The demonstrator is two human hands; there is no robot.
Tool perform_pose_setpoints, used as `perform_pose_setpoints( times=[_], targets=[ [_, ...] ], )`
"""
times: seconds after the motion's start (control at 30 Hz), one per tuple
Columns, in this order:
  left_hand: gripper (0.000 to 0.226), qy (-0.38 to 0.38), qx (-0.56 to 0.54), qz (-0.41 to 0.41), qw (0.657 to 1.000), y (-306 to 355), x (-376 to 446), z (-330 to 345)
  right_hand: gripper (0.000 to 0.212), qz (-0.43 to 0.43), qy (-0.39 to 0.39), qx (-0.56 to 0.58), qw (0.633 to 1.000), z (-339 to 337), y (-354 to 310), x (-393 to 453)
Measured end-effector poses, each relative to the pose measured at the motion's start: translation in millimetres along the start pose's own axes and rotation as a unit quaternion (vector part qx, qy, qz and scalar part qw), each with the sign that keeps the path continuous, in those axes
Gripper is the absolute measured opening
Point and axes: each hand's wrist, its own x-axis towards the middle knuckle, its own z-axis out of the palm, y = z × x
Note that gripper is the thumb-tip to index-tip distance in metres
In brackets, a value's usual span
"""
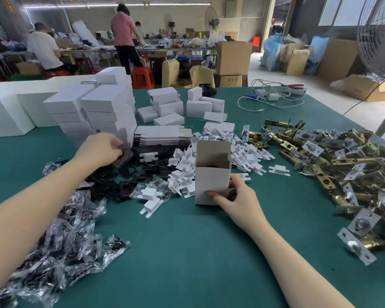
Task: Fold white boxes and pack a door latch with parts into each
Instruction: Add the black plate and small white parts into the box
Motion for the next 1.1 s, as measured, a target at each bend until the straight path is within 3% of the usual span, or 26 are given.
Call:
perform_pose_setpoints(
  times=[0.07, 0.17, 0.4, 0.57, 0.7, 0.83, 0.97, 1.1],
  targets=[
    [0.028, -0.065, -0.262, -0.070, 0.960, 7.2, -5.1, 2.4, 0.039, 0.001, 0.001, -0.001, 1.000, 0.1, 0.2, -0.1],
    [0.032, -0.159, -0.408, -0.124, 0.890, 13.4, -12.8, 8.9, 0.040, 0.001, 0.003, 0.002, 1.000, 0.1, 0.8, -0.6],
    [0.005, -0.215, -0.474, -0.145, 0.842, 18.9, -20.9, 23.7, 0.037, 0.003, 0.004, 0.006, 1.000, 0.2, 0.4, -0.9],
    [0.008, -0.272, -0.548, -0.194, 0.767, 23.5, -28.3, 30.8, 0.036, 0.007, 0.002, 0.011, 1.000, -0.2, 0.8, -1.1],
    [0.008, -0.239, -0.569, -0.191, 0.763, 28.4, -32.3, 37.6, 0.035, 0.007, 0.001, 0.015, 1.000, -0.2, 2.0, -0.8],
    [0.005, -0.258, -0.581, -0.189, 0.749, 36.4, -36.1, 43.3, 0.035, 0.001, 0.003, 0.016, 1.000, 0.5, 2.3, -0.1],
    [0.015, -0.205, -0.674, -0.241, 0.667, 47.5, -34.6, 46.5, 0.035, -0.002, 0.004, 0.015, 1.000, 0.8, 2.2, 0.5],
    [0.032, -0.210, -0.738, -0.257, 0.587, 57.1, -35.3, 45.9, 0.032, -0.003, 0.002, 0.016, 1.000, -0.5, 2.5, 0.4]
  ],
)
